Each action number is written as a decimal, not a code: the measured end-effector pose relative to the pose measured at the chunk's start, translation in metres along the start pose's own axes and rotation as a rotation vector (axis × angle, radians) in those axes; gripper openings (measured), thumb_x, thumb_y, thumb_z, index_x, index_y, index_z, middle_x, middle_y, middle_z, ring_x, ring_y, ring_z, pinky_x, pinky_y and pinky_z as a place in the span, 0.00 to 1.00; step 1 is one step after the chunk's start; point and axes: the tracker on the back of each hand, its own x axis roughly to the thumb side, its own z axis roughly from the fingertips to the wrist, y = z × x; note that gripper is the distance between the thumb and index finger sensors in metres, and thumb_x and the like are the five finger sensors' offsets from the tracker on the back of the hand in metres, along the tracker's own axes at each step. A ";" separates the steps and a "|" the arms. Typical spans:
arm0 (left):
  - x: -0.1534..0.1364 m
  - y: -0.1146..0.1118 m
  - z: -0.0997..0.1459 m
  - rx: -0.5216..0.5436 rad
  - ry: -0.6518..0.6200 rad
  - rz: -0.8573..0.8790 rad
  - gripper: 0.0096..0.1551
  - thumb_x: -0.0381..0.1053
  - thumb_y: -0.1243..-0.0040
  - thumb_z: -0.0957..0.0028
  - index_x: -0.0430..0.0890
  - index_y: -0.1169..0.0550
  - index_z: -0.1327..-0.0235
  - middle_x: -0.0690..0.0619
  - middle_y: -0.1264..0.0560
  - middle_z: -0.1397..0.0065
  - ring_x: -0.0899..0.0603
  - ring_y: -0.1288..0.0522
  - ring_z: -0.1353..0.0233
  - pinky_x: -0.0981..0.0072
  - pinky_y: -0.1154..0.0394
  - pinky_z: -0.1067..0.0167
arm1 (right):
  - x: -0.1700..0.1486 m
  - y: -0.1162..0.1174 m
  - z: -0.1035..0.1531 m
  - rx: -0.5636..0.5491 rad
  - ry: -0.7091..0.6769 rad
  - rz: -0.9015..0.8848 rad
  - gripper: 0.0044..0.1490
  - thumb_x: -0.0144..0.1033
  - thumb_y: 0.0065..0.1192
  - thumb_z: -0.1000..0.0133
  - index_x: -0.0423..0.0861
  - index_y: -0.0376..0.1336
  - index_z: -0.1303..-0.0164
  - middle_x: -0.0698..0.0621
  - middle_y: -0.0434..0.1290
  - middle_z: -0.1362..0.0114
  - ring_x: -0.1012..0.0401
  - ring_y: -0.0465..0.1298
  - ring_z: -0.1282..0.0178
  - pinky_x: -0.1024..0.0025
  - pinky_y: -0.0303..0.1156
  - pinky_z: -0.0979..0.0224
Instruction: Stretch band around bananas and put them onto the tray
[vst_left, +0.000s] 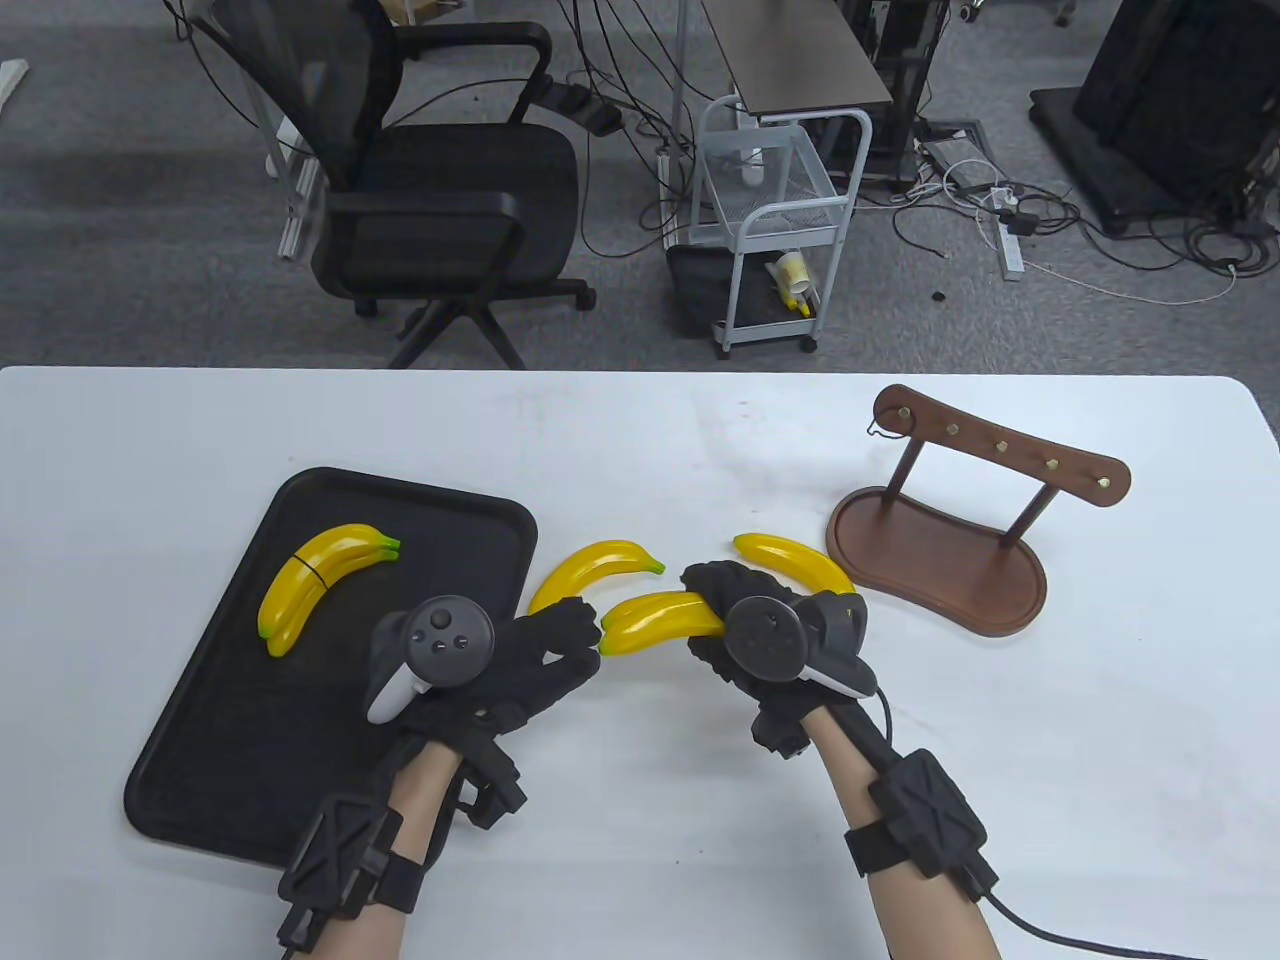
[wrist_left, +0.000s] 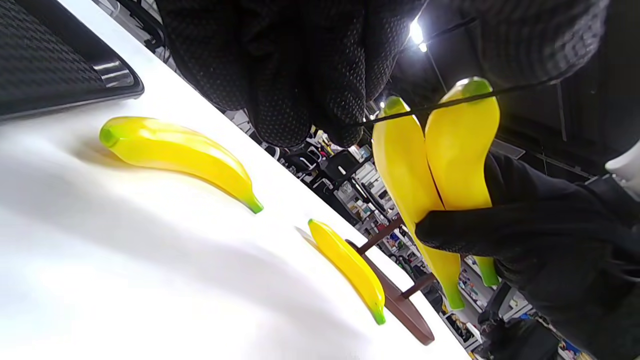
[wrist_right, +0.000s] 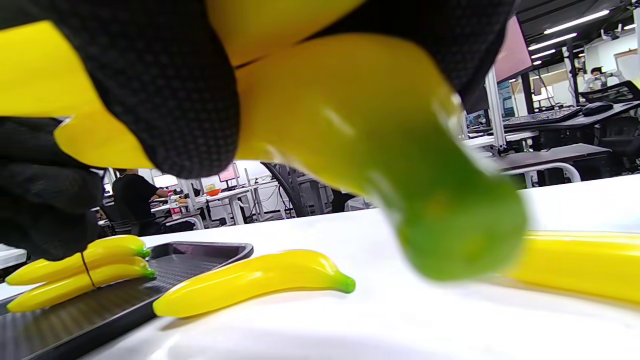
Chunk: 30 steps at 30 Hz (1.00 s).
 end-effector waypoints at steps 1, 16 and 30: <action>0.000 0.000 0.000 -0.002 -0.001 -0.008 0.49 0.72 0.50 0.46 0.41 0.33 0.21 0.46 0.24 0.24 0.37 0.23 0.25 0.40 0.32 0.25 | 0.002 0.001 0.000 0.001 -0.005 0.001 0.44 0.43 0.80 0.51 0.44 0.61 0.28 0.43 0.72 0.26 0.46 0.79 0.36 0.52 0.79 0.40; -0.004 -0.004 -0.002 -0.071 0.009 0.085 0.52 0.72 0.49 0.43 0.35 0.35 0.20 0.40 0.25 0.23 0.33 0.23 0.26 0.36 0.33 0.26 | 0.034 0.008 0.000 -0.003 -0.112 0.056 0.44 0.41 0.80 0.52 0.43 0.61 0.28 0.42 0.72 0.26 0.46 0.79 0.36 0.54 0.80 0.38; -0.005 -0.006 -0.003 -0.094 0.023 0.067 0.52 0.72 0.48 0.42 0.35 0.36 0.18 0.38 0.26 0.21 0.32 0.25 0.24 0.36 0.33 0.25 | 0.053 0.015 0.003 -0.001 -0.185 0.064 0.44 0.38 0.79 0.51 0.42 0.60 0.27 0.41 0.71 0.25 0.46 0.78 0.34 0.54 0.80 0.36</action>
